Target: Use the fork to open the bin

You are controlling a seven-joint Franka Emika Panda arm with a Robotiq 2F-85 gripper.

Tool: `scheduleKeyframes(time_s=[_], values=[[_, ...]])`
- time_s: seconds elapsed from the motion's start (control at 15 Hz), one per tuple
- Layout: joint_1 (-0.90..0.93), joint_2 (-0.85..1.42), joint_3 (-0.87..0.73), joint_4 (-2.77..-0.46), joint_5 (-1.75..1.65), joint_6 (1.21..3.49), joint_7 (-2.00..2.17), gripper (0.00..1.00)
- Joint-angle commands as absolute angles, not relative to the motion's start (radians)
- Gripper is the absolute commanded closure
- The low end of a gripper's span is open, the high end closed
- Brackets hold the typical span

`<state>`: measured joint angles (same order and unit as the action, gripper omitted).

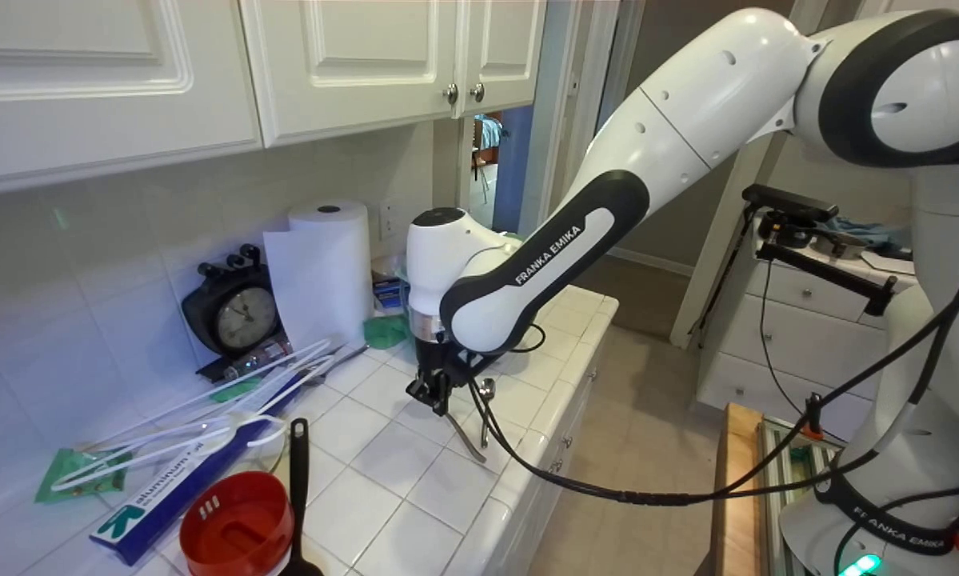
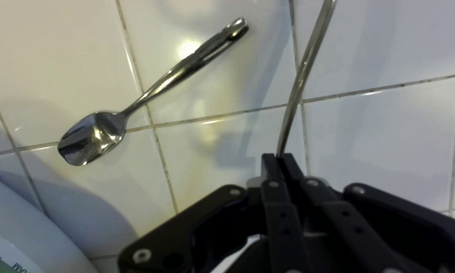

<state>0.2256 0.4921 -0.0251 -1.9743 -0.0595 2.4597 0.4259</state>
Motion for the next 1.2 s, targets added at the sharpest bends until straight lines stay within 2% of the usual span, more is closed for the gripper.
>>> scheduleKeyframes(time_s=[0.0,0.53,1.13], values=[[0.239,0.411,-0.04,-2.027,-0.088,2.408,0.45,0.96],[0.207,0.354,-0.044,-1.993,-0.145,2.212,0.418,0.96],[0.204,0.379,-0.058,-1.914,-0.278,2.127,0.453,0.96]])
